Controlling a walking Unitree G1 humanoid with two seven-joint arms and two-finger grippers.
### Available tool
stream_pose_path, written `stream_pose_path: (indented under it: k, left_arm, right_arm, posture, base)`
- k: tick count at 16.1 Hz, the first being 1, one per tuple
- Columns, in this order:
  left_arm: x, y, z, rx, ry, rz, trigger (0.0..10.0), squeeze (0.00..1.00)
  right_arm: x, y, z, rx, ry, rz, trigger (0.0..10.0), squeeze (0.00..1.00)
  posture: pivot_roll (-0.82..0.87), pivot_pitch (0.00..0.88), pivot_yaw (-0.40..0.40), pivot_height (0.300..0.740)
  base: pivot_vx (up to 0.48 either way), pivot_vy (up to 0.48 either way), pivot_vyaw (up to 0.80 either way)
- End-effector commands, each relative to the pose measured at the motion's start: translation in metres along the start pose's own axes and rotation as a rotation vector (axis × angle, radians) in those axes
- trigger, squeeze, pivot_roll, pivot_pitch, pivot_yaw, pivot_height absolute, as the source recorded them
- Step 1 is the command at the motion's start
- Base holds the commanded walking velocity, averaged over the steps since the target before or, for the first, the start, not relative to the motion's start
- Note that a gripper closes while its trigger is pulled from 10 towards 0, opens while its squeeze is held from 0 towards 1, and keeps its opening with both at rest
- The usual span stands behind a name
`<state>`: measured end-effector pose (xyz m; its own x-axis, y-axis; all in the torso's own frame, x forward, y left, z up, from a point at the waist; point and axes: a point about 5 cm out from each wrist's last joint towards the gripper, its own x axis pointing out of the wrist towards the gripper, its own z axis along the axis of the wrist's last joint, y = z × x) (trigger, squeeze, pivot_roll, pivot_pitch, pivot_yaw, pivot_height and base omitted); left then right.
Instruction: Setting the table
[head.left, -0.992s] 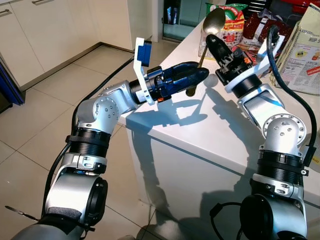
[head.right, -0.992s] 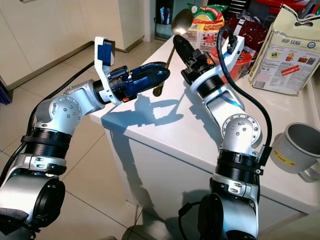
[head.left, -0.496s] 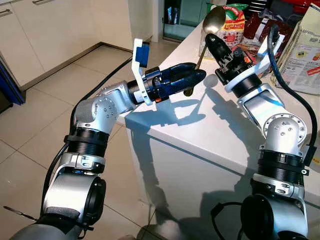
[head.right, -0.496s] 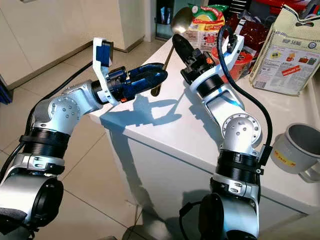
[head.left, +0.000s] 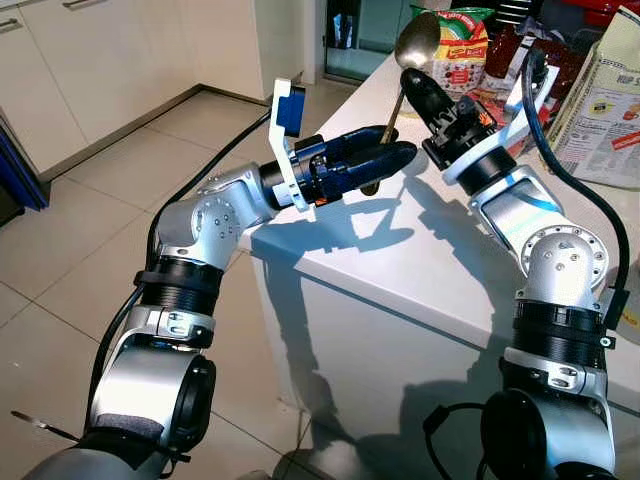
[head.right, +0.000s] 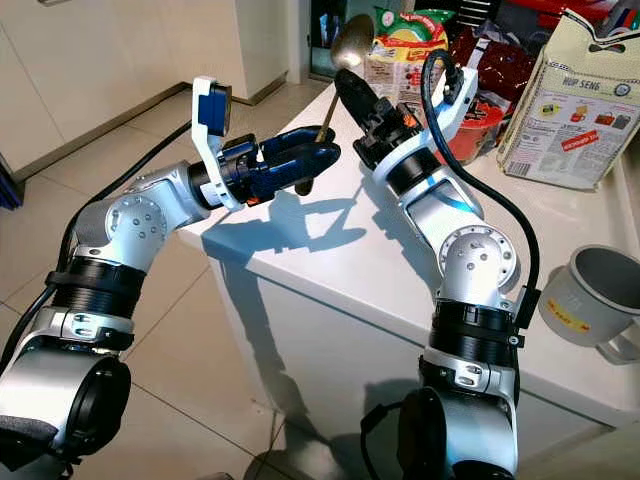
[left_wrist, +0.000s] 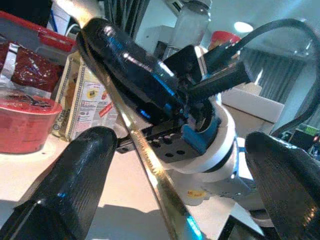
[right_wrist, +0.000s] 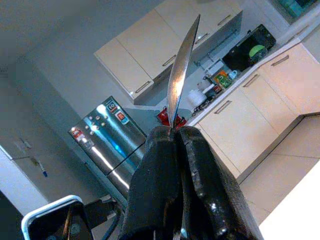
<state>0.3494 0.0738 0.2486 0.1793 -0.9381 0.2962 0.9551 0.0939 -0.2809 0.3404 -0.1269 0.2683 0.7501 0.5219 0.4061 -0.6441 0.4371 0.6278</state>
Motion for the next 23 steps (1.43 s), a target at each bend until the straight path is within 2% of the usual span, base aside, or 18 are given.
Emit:
stream_pose_path:
  k: [1, 2, 3, 4, 5, 15, 23]
  left_arm:
    - [0.0014, 0.0011, -0.0017, 0.007, 0.020, 0.006, 10.0, 0.00]
    - [0.0015, 0.0020, -0.0017, 0.006, 0.021, 0.009, 8.1, 0.00]
    - [0.0015, 0.0027, -0.0009, 0.003, 0.019, 0.012, 1.3, 0.00]
    - [0.0015, 0.0031, -0.0004, -0.001, 0.016, 0.014, 1.3, 0.00]
    - [0.0009, 0.0030, -0.0003, -0.014, 0.012, 0.010, 0.0, 0.00]
    - [0.0006, 0.0017, -0.0001, -0.050, -0.005, -0.017, 0.0, 0.00]
    - [-0.0011, 0.0044, 0.0011, -0.052, -0.015, 0.005, 0.0, 0.00]
  right_arm:
    - [-0.0009, 0.0023, 0.0011, -0.014, -0.012, 0.000, 0.0, 0.00]
    - [-0.0006, 0.0028, 0.0007, -0.013, -0.013, 0.001, 0.0, 0.00]
    - [-0.0001, 0.0029, 0.0005, -0.013, -0.014, 0.002, 0.0, 0.00]
    - [0.0001, 0.0028, 0.0003, -0.012, -0.013, 0.002, 0.0, 0.00]
    - [-0.0002, 0.0028, -0.0004, -0.011, -0.012, 0.001, 0.0, 0.00]
    - [0.0003, 0.0022, -0.0019, -0.002, -0.013, -0.003, 0.0, 0.00]
    - [0.0005, 0.0015, -0.0024, -0.004, -0.007, -0.007, 0.0, 0.00]
  posture:
    - [-0.03, 0.000, 0.025, 0.740]
    - [-0.03, 0.000, 0.025, 0.740]
    - [-0.03, 0.000, 0.025, 0.740]
    - [-0.03, 0.000, 0.025, 0.740]
    - [-0.03, 0.000, 0.026, 0.740]
    - [-0.03, 0.000, 0.023, 0.740]
    - [-0.03, 0.000, 0.022, 0.740]
  base:
    - [0.000, 0.000, 0.00]
    - [0.000, 0.000, 0.00]
    - [0.000, 0.000, 0.00]
    - [0.000, 0.000, 0.00]
    - [0.000, 0.000, 0.00]
    - [0.000, 0.000, 0.00]
    - [0.000, 0.000, 0.00]
